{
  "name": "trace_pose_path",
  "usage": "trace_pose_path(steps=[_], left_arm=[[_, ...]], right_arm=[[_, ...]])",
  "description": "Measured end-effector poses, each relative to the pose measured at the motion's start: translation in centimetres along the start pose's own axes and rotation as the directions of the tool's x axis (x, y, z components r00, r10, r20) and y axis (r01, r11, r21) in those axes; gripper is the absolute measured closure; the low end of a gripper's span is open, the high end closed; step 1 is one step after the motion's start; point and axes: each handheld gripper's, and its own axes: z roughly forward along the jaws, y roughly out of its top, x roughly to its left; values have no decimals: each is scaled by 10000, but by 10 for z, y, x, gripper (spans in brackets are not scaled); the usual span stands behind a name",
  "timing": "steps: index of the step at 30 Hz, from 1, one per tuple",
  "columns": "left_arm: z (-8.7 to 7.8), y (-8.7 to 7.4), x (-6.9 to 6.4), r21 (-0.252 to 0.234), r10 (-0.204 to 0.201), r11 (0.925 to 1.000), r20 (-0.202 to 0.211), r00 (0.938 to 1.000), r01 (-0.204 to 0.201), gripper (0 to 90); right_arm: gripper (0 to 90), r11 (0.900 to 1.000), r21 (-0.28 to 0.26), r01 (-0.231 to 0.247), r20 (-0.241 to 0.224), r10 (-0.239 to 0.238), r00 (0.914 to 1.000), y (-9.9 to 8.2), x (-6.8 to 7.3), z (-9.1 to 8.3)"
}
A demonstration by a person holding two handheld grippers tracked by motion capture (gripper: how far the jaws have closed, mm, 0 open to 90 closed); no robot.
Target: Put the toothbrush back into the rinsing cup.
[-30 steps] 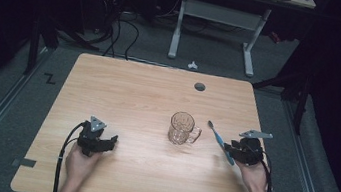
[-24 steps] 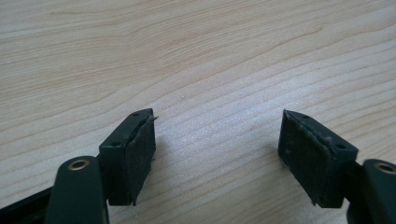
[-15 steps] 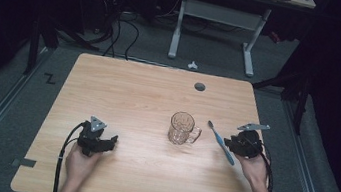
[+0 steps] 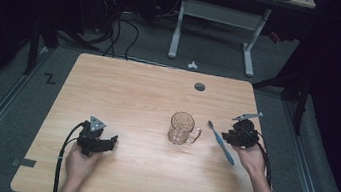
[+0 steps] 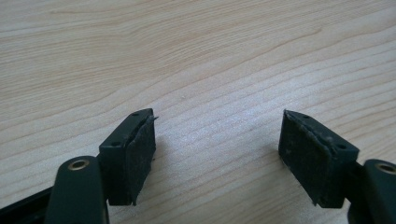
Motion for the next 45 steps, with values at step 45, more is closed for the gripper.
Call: trace_pose_path(steps=[45], left_arm=[[0,0,2,-45,-119,9999,45,9999,119,278]], right_arm=[[735,9362,3445,693,-124,-693,9975,44,11,51]])
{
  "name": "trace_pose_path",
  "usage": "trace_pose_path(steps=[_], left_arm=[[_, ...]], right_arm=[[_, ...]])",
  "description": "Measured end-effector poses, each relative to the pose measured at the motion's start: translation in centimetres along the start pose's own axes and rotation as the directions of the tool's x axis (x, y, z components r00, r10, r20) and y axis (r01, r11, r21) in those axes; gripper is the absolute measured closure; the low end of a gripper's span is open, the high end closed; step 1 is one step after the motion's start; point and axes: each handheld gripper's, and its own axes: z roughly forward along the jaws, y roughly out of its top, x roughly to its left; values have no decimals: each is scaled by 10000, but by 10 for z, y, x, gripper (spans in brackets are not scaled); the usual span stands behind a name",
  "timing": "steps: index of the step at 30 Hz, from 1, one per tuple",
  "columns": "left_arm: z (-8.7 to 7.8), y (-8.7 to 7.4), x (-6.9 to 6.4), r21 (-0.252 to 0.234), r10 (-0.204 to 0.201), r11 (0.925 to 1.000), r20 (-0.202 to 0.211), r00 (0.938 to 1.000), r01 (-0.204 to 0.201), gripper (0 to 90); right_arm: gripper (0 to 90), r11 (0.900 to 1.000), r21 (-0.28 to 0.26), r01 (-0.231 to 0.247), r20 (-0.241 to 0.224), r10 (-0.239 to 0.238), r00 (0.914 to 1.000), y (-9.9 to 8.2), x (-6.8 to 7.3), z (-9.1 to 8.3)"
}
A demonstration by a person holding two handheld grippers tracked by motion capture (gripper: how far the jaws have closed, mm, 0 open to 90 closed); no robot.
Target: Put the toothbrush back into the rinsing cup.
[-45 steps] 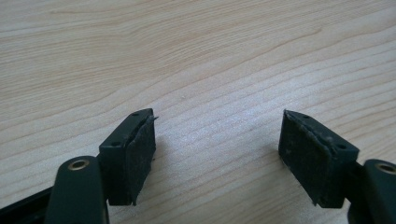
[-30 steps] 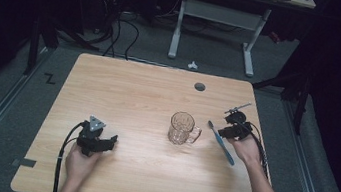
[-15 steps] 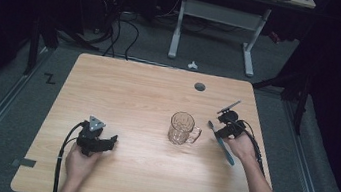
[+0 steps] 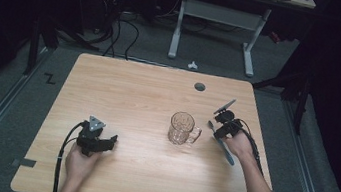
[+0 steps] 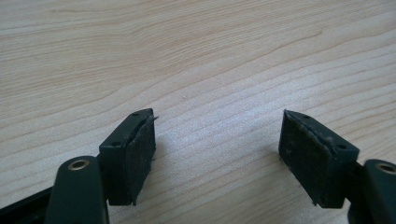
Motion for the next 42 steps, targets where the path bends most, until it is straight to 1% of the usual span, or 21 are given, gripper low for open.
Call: trace_pose_path(steps=[6,7,9,10,13,15,22,25,26,27,28,31,35,36,38,39,42], left_arm=[[0,0,0,-1,0,10000,-4,10000,0,278],[0,0,0,-1,0,10000,-4,10000,0,278],[0,0,0,-2,-3,10000,-5,10000,3,278],[0,0,0,-1,-2,10000,-2,10000,2,278],[0,0,0,-3,2,10000,-25,10000,-2,278],[0,0,0,-2,9,10000,-30,10000,-9,279],[0,0,0,-6,4,10000,-30,10000,-4,278],[0,0,0,-3,3,10000,-28,10000,-3,278],[0,0,0,-11,-2,10000,-20,10000,2,278],[0,0,0,-13,-4,10000,-20,10000,4,278],[0,0,0,-7,-1,10000,-25,10000,1,278],[0,0,0,-6,3,10000,-29,10000,-3,278],[0,0,-1,-1,18,10000,-41,10000,-18,278],[0,0,-1,1,15,10000,-39,10000,-15,279],[0,0,-1,2,19,10000,-45,10000,-19,279],[0,0,-1,2,23,10000,-48,10000,-23,279],[0,0,-1,9,26,10000,-44,10000,-26,279]], right_arm=[[749,9997,242,-55,21,55,10000,1,-1,3],[750,9996,262,-134,-2,134,9999,1,-1,3],[754,9996,277,-43,-13,43,10000,1,-2,3],[755,9996,285,-89,-26,90,10000,1,-2,3],[765,9994,311,-141,-153,146,9998,2,-3,4],[774,9988,428,-232,-202,241,9995,3,-4,6],[791,9987,427,-267,-257,279,9993,3,-6,6],[794,9988,361,-325,-281,335,9990,2,-7,6],[794,9984,355,-442,-325,453,9984,2,-7,6],[794,9989,275,-384,-381,395,9985,1,-8,5],[794,9986,227,-482,-420,491,9979,0,-8,5],[795,9987,7,-515,-504,514,9974,-3,-9,3],[796,9985,-162,-517,-575,507,9971,-6,-11,-2],[797,9978,-256,-617,-665,599,9960,-7,-11,-3],[798,9977,-344,-587,-726,561,9958,-8,-12,-5],[798,9972,-333,-663,-806,635,9947,-9,-11,-6],[799,9970,-519,-580,-865,534,9948,-10,-11,-8]])
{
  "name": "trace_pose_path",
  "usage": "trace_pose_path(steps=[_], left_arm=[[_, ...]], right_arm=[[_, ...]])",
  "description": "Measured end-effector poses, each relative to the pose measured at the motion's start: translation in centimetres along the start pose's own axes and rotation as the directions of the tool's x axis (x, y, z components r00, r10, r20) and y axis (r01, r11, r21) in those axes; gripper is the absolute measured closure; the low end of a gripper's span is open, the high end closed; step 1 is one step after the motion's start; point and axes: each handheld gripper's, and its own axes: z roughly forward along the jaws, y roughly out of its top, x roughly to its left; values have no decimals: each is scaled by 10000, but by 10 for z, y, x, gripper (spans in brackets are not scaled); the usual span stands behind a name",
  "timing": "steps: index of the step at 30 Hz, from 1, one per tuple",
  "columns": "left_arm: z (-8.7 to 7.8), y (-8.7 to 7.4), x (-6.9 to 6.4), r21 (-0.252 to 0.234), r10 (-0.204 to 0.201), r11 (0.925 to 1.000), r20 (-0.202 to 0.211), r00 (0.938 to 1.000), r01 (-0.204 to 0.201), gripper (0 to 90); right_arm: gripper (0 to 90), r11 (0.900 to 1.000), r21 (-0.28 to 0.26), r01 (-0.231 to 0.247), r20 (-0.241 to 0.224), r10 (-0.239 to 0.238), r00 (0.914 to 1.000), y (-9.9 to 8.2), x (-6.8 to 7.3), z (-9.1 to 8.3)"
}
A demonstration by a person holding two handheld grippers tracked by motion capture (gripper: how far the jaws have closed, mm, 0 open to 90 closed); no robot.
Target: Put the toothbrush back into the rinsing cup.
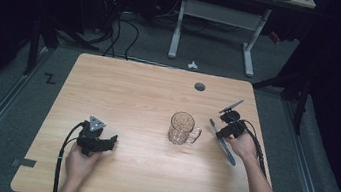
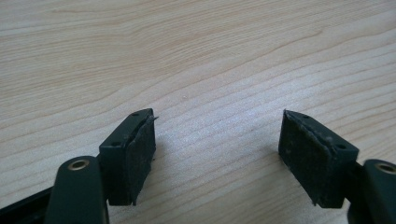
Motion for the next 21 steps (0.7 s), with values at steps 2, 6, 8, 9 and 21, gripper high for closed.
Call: trace_pose_path(steps=[2,6,8,9,21], left_arm=[[0,0,0,3,2,10000,-1,10000,-2,278],[0,0,0,-3,11,10000,-11,10000,-11,278],[0,0,0,0,15,10000,-11,10000,-15,278],[0,0,0,0,11,10000,-13,10000,-11,278],[0,0,0,10,40,10000,-22,10000,-40,278]], right_arm=[[799,9999,-100,-21,-47,20,10000,-1,1,-2],[800,9992,-402,-23,-225,14,9997,-2,3,-9],[799,9982,-592,57,-295,-75,9995,-2,3,-12],[799,9980,-636,20,-347,-42,9994,-3,4,-15],[799,9896,-1440,43,-749,-152,9971,-10,11,-29]])
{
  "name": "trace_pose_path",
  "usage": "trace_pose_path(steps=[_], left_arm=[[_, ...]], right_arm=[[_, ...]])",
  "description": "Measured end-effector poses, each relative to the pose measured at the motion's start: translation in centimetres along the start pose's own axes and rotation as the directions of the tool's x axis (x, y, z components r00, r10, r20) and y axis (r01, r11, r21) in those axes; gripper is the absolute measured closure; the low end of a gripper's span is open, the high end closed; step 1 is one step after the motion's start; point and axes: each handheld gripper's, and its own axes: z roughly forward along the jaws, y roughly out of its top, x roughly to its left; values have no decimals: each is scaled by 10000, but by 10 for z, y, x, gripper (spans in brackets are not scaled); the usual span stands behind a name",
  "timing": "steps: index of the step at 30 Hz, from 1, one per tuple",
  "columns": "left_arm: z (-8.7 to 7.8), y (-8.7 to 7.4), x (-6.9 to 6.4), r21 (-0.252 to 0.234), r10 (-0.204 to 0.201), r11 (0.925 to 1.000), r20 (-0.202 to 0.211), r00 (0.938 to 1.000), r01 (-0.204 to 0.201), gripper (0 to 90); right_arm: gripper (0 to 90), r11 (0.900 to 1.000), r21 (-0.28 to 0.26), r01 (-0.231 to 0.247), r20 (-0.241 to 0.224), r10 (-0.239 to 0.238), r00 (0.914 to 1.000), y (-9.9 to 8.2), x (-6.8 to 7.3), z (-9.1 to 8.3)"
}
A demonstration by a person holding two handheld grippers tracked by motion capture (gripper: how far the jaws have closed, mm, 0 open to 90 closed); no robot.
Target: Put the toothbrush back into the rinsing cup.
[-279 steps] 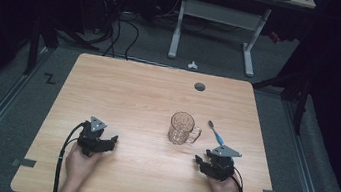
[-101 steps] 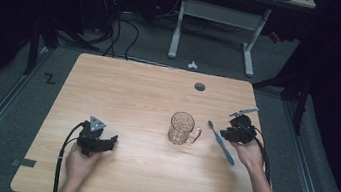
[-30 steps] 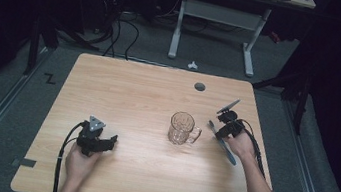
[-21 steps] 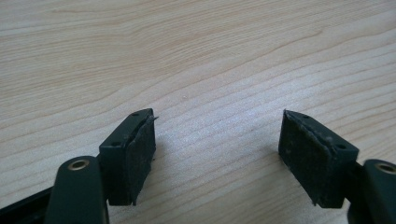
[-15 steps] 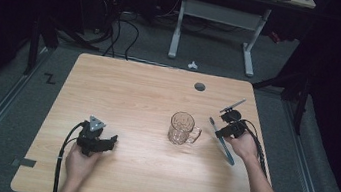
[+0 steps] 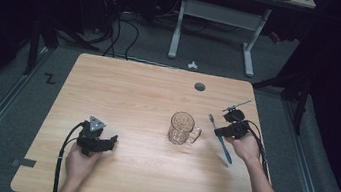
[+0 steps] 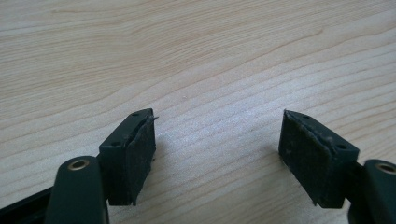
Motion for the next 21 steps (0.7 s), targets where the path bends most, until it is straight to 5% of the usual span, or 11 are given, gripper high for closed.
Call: trace_pose_path(steps=[21], left_arm=[[0,0,-1,17,36,10000,-39,10000,-36,278]], right_arm=[[799,9944,-1057,-20,-397,-22,9992,-13,4,-16]])
